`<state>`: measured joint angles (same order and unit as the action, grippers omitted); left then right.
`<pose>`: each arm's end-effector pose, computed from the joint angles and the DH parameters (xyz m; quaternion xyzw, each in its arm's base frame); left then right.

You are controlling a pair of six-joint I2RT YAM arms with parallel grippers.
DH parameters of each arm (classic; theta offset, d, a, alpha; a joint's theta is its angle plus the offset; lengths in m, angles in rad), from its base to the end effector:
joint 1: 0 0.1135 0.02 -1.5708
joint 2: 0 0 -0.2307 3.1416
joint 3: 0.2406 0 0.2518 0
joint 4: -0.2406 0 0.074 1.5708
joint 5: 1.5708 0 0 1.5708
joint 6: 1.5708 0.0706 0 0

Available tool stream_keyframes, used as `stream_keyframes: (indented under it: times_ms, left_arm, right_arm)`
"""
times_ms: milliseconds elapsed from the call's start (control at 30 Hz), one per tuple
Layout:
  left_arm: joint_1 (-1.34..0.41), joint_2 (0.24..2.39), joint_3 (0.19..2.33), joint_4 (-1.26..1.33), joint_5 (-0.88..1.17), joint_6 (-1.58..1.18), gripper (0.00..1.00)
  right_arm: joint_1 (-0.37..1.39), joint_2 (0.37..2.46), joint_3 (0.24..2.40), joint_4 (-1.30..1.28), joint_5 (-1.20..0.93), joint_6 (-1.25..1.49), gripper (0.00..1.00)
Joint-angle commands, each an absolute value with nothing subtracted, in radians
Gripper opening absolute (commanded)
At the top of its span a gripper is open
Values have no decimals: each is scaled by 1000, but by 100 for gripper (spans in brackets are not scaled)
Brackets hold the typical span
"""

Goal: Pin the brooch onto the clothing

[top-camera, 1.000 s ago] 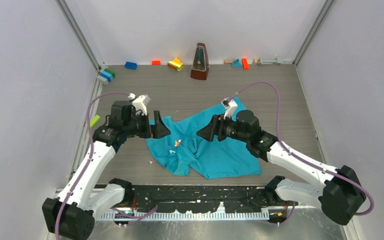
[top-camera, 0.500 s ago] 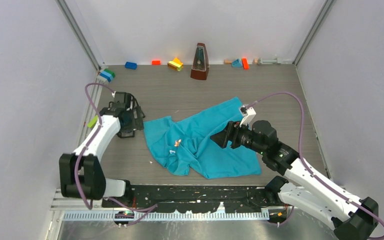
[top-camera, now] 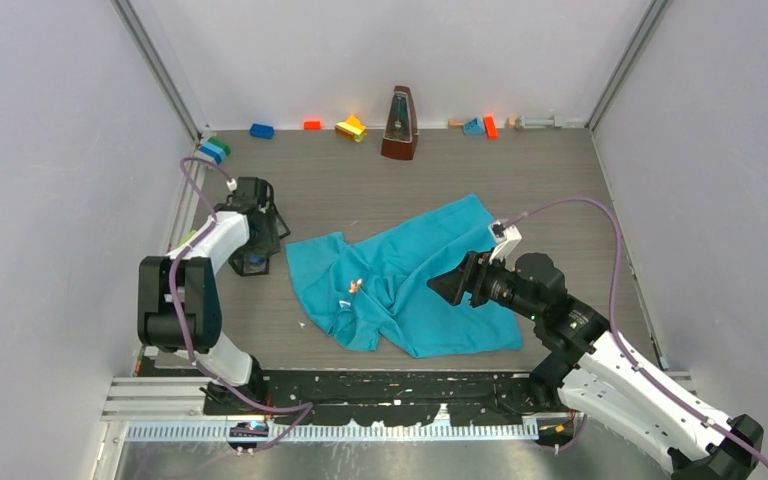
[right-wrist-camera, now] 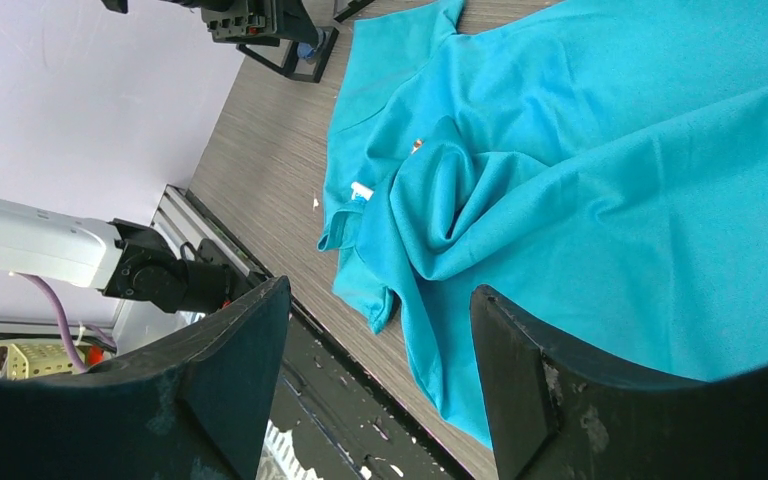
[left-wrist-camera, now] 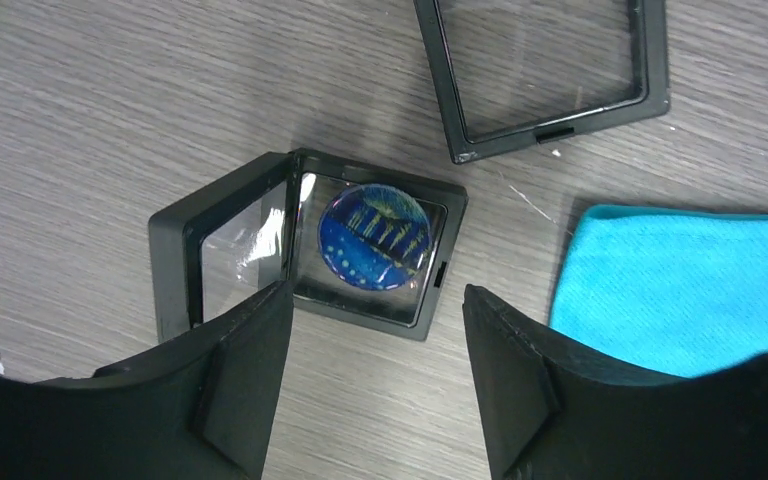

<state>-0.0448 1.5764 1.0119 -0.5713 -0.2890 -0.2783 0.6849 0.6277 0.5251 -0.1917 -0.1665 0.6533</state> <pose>0.3203 0.0058 0.1356 -0.1434 0.9561 0.1044 0.2334 0.1631 0.1483 0.2420 -0.0622 0.7995 0.4207 0.4243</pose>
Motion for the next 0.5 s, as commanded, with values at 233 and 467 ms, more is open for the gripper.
stream_keyframes:
  times_ms: [233, 467]
  left_arm:
    - [-36, 1685, 1069, -486, -301, -246, 64]
    - [-21, 1734, 1085, -492, -298, -244, 66]
  right_arm:
    - [684, 614, 517, -176, -183, 663, 71]
    - [684, 599, 508, -178, -191, 669, 71]
